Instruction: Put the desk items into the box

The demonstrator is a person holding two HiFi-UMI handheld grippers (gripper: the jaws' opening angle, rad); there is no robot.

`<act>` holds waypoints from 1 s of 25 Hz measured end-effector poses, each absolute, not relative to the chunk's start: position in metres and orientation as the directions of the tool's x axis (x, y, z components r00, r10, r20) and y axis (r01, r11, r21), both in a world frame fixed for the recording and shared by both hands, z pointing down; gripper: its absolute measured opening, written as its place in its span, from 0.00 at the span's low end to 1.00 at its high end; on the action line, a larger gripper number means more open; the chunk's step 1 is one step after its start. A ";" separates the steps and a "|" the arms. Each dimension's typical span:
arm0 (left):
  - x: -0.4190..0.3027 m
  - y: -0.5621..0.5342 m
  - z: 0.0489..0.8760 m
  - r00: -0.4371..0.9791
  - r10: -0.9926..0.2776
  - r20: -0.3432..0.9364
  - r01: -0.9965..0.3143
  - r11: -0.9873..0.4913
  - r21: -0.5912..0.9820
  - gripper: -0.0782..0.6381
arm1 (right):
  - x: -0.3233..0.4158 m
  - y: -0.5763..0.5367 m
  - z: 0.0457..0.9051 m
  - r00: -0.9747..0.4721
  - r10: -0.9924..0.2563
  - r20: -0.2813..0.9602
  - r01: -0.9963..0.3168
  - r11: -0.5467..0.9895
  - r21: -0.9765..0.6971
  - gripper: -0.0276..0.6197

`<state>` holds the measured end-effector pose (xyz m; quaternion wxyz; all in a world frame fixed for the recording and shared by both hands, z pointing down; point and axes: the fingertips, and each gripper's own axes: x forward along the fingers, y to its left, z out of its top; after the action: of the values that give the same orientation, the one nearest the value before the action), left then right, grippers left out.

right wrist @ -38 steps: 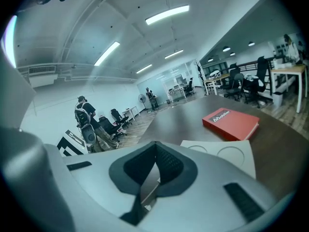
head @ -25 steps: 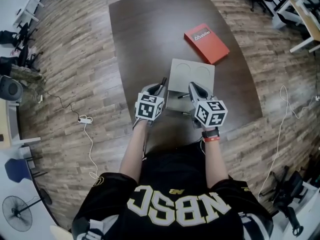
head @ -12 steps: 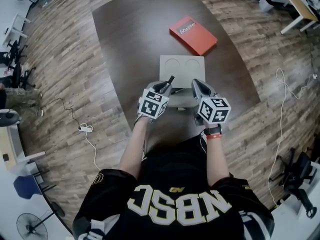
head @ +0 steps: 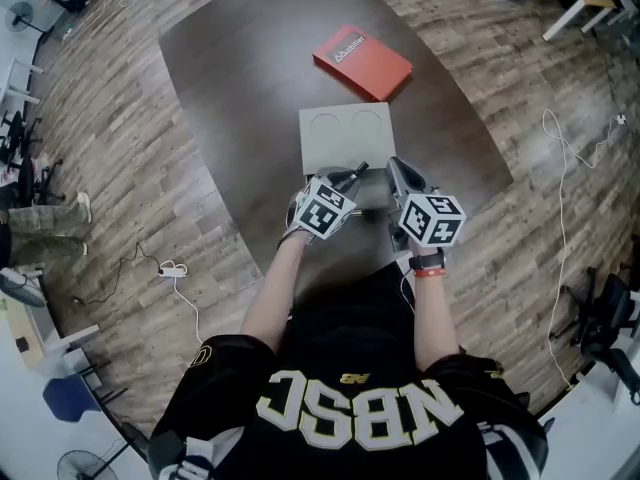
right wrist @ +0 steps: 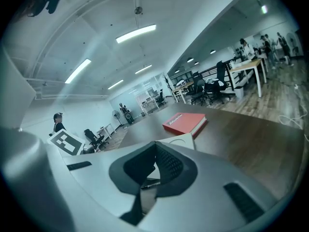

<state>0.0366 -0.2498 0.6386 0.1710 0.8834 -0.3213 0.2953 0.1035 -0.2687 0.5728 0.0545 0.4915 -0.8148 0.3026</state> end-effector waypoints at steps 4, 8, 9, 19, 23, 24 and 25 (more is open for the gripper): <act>0.052 -0.247 0.651 0.627 -0.431 0.649 -0.625 -0.775 0.090 0.21 | 0.109 -0.265 0.578 -0.508 -0.769 0.388 -0.831 0.320 -0.454 0.05; 0.065 -0.243 0.668 0.628 -0.380 0.679 -0.566 -0.822 0.063 0.21 | 0.115 -0.260 0.586 -0.500 -0.769 0.399 -0.834 0.304 -0.460 0.05; 0.067 -0.243 0.673 0.626 -0.368 0.687 -0.557 -0.828 0.064 0.21 | 0.117 -0.260 0.588 -0.497 -0.769 0.402 -0.836 0.299 -0.461 0.05; 0.081 -0.236 0.709 0.590 -0.297 0.750 -0.525 -0.847 0.078 0.21 | 0.139 -0.257 0.597 -0.459 -0.783 0.419 -0.848 0.246 -0.470 0.05; 0.082 -0.235 0.720 0.582 -0.278 0.764 -0.516 -0.852 0.083 0.21 | 0.135 -0.258 0.598 -0.452 -0.782 0.429 -0.864 0.265 -0.428 0.05; 0.083 -0.235 0.722 0.581 -0.272 0.767 -0.515 -0.853 0.087 0.21 | 0.134 -0.258 0.598 -0.456 -0.781 0.426 -0.861 0.268 -0.432 0.05; 0.083 -0.234 0.725 0.579 -0.268 0.770 -0.514 -0.853 0.090 0.21 | 0.133 -0.258 0.597 -0.460 -0.780 0.423 -0.858 0.269 -0.437 0.05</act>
<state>0.0834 -0.2342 0.7248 0.1536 0.8750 -0.2234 0.4010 0.1333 -0.2578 0.5975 0.0616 0.5158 -0.7941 0.3154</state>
